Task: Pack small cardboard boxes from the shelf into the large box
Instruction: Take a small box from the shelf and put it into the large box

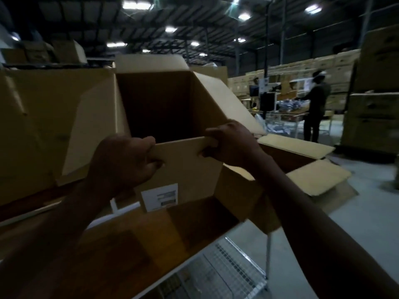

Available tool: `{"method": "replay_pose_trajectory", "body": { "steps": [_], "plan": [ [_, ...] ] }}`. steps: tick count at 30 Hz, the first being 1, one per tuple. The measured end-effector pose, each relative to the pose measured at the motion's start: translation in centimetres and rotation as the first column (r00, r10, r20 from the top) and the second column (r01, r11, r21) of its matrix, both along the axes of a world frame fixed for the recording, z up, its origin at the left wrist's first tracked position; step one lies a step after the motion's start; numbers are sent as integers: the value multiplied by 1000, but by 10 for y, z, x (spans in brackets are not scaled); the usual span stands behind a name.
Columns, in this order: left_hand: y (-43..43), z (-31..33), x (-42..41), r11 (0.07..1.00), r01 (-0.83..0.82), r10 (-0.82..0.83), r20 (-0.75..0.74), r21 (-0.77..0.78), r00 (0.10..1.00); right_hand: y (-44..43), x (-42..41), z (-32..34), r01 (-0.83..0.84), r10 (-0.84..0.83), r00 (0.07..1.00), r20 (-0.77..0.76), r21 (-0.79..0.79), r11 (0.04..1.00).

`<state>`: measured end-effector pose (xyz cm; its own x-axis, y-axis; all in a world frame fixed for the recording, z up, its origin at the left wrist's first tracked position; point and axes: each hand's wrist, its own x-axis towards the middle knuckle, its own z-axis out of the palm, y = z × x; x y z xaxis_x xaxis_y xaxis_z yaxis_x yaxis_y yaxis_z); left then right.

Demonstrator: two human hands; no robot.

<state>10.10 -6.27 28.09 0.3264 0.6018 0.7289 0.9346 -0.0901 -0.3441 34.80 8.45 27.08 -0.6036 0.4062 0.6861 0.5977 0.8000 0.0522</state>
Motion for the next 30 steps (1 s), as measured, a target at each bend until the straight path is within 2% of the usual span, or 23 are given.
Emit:
{"method": "replay_pose_trajectory", "body": {
  "steps": [5,9,18,24,30],
  "plan": [
    [56,19,92,997,77,-77,-4,3,997,33,107,16,86,-83,996,-43,76,993],
    [101,36,154,990,129,-126,-61,58,990,60,179,33,135,-127,989,-70,117,984],
    [195,67,243,944,292,-277,-116,152,954,127,278,71,198,-184,979,-90,191,961],
    [260,53,277,940,280,-271,-72,198,960,181,311,81,286,-281,958,-52,201,937],
    [323,21,304,973,164,-173,43,162,984,264,332,63,240,-242,970,5,131,962]
  ]
}}
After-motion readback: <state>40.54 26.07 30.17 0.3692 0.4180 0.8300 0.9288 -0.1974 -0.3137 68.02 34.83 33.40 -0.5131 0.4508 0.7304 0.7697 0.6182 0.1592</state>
